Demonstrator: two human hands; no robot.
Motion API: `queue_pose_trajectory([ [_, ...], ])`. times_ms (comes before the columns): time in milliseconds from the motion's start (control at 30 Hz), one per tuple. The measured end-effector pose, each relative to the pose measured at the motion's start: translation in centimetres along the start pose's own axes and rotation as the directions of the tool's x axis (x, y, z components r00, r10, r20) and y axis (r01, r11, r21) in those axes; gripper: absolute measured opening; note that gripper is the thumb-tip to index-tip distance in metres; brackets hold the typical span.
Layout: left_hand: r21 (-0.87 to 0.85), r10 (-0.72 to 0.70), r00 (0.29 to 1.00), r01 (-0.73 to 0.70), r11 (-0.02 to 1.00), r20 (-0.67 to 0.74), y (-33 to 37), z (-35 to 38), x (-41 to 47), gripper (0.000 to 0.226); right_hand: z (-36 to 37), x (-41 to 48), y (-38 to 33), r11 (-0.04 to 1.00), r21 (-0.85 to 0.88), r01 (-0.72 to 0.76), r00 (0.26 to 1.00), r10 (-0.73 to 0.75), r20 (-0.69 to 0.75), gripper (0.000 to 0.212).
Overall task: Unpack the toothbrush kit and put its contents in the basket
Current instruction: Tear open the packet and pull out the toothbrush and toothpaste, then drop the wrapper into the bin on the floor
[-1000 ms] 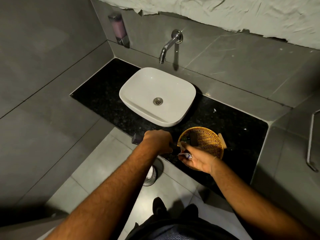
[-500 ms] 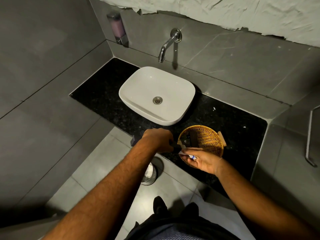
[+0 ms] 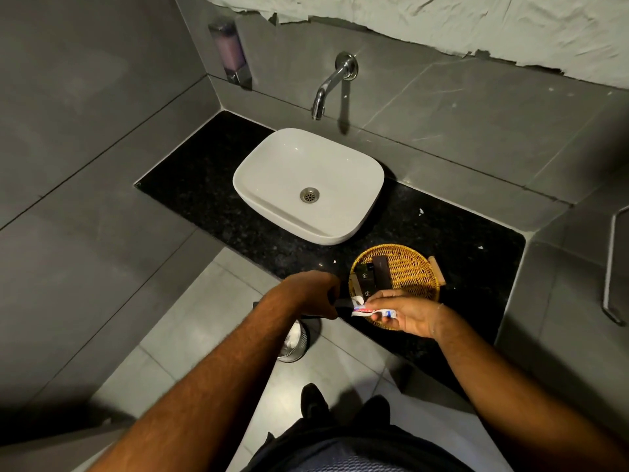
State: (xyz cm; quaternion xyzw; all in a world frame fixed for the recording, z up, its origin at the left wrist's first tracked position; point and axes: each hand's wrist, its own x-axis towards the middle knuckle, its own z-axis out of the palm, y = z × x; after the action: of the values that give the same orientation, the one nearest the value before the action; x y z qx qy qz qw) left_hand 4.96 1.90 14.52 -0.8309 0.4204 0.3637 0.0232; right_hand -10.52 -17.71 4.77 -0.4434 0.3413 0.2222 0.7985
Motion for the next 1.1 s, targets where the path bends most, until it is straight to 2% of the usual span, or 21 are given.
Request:
queue_pose_trajectory([
  [100, -0.085, 0.005, 1.0, -0.005, 0.996, -0.005, -1.6, 1.3, -0.2, 0.04, -0.6, 0.2, 0.1, 1.0, -0.008, -0.002, 1.0, 0.001, -0.009, 0.02],
  [233, -0.229, -0.033, 0.999, 0.036, 0.973, 0.017, -4.0, 3.9, -1.0, 0.061, -0.6, 0.7, 0.2, 1.0, 0.0, -0.013, 0.999, 0.013, -0.044, 0.018],
  [400, -0.382, -0.116, 0.993, 0.102, 0.919, -0.013, -6.3, 6.4, -1.8, 0.049, 0.1, 1.5, 0.2, 0.999, 0.029, -0.018, 0.993, 0.021, -0.115, 0.028],
  [467, -0.457, -0.186, 0.981, 0.14, 0.878, -0.057, -7.1, 7.3, -2.4, 0.039, 0.7, 1.8, -0.1, 0.999, 0.04, -0.009, 0.992, 0.014, -0.126, 0.02],
  [533, -0.543, -0.296, 0.951, 0.202, 0.815, -0.091, -8.0, 8.4, -3.0, 0.033, 1.2, 2.1, -0.5, 0.999, 0.041, 0.014, 0.992, -0.009, -0.126, 0.01],
  [667, -0.646, -0.495, 0.859, 0.303, 0.7, -0.134, -10.5, 10.7, -4.6, 0.031, 2.3, 3.0, -1.3, 0.999, 0.024, 0.048, 0.99, -0.045, -0.131, 0.012],
  [767, -0.659, -0.626, 0.764, 0.391, 0.643, -0.157, -12.3, 12.4, -5.9, 0.034, 3.1, 3.5, -1.7, 0.997, 0.014, 0.076, 0.987, -0.073, -0.141, 0.011],
  [833, -0.673, -0.679, 0.721, 0.435, 0.598, -0.138, -13.4, 13.5, -6.2, 0.035, 3.5, 4.0, -1.7, 0.996, 0.016, 0.087, 0.986, -0.084, -0.147, 0.009],
  [933, -0.713, -0.727, 0.68, 0.463, 0.526, -0.096, -15.0, 14.5, -5.8, 0.033, 3.9, 4.1, -1.2, 0.996, 0.016, 0.09, 0.979, -0.085, -0.187, 0.017],
  [1100, -0.717, -0.749, 0.655, 0.473, 0.512, -0.103, -16.9, 15.4, -3.1, 0.034, 4.0, 3.8, 0.2, 0.998, 0.006, 0.061, 0.963, -0.057, -0.262, 0.029],
])
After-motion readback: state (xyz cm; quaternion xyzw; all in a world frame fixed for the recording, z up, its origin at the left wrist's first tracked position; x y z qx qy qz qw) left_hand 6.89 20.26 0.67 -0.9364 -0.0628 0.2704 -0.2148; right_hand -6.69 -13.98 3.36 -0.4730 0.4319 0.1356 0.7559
